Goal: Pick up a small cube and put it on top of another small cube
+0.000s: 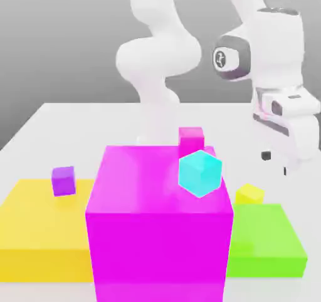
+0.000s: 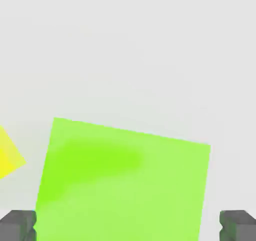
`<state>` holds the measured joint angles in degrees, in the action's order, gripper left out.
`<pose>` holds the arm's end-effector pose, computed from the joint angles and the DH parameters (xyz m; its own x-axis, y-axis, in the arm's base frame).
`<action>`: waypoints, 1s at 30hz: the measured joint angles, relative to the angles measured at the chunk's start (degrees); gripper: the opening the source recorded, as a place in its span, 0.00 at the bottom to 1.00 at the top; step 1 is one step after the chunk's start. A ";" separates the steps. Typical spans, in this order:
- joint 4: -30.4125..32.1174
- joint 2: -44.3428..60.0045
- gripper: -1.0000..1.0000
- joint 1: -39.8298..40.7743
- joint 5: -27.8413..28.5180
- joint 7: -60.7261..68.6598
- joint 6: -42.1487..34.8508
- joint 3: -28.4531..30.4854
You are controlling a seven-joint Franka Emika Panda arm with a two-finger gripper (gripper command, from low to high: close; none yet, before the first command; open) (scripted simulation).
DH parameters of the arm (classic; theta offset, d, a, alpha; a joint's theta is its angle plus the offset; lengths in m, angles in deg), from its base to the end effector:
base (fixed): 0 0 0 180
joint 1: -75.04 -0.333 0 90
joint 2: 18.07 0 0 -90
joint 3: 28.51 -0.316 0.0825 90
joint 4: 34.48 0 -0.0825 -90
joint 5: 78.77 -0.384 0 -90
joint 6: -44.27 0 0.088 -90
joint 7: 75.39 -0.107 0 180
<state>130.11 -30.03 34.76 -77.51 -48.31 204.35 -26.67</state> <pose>0.2857 0.2290 0.2614 0.3898 0.9138 0.1138 0.9152 -0.3982 0.0621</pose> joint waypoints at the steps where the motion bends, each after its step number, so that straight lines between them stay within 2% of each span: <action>1: 1.11 1.14 0.50 -1.22 -0.16 2.61 0.98 -0.10; 6: 5.69 7.47 0.50 -6.09 -0.90 13.93 6.29 -1.01; 14: 3.49 23.65 0.50 -6.07 -1.30 15.31 19.70 -1.75; 15: 3.30 24.77 0.00 -6.02 -1.30 15.32 20.62 -1.80; 22: 3.33 24.57 0.00 -5.99 -1.29 15.31 20.34 -1.83; 30: 5.96 9.28 0.00 -6.20 -1.10 15.18 7.68 -1.58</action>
<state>136.07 -20.75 28.57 -78.62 -33.12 212.03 -28.24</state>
